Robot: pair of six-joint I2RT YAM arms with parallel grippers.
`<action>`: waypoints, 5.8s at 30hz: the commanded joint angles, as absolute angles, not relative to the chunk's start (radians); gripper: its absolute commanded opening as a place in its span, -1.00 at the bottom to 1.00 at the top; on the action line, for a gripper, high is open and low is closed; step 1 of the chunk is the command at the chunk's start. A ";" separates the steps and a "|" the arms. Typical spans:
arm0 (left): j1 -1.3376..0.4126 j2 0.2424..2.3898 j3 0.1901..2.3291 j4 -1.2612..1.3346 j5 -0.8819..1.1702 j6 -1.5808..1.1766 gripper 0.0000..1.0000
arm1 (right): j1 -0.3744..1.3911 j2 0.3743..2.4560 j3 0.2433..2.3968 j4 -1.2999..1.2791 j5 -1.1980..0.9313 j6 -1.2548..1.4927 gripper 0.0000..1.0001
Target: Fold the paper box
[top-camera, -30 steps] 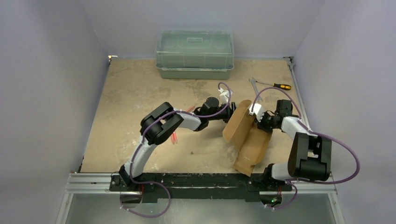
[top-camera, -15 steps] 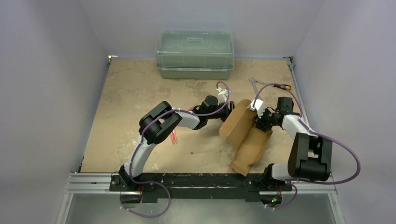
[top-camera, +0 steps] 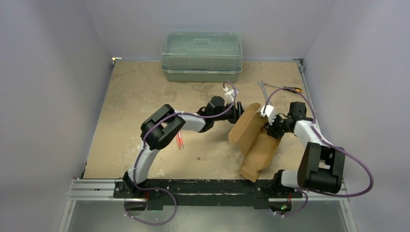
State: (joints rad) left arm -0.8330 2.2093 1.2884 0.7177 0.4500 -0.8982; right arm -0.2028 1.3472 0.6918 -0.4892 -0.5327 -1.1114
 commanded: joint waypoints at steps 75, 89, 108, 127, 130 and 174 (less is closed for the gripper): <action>-0.815 1.373 0.364 0.629 -0.135 -0.912 -0.13 | -0.111 1.211 0.836 -1.085 -1.160 -1.815 0.66; -0.815 1.333 0.345 0.644 -0.098 -0.960 -0.18 | 0.071 1.532 1.343 -1.149 -0.964 -1.741 0.77; -0.716 0.971 0.185 0.508 -0.100 -1.033 0.51 | 0.240 1.911 1.675 -1.221 -0.771 -1.516 0.36; -0.719 0.999 0.167 0.588 -0.041 -1.040 0.25 | 0.272 1.732 1.408 -1.037 -0.709 -1.396 -0.36; -0.719 0.993 0.163 0.599 -0.032 -1.044 0.20 | 0.276 1.648 1.302 -0.944 -0.710 -1.351 -0.55; -0.769 1.471 0.411 0.834 -0.005 -0.762 -1.00 | 0.450 1.262 0.657 -0.572 -0.727 -1.387 -1.00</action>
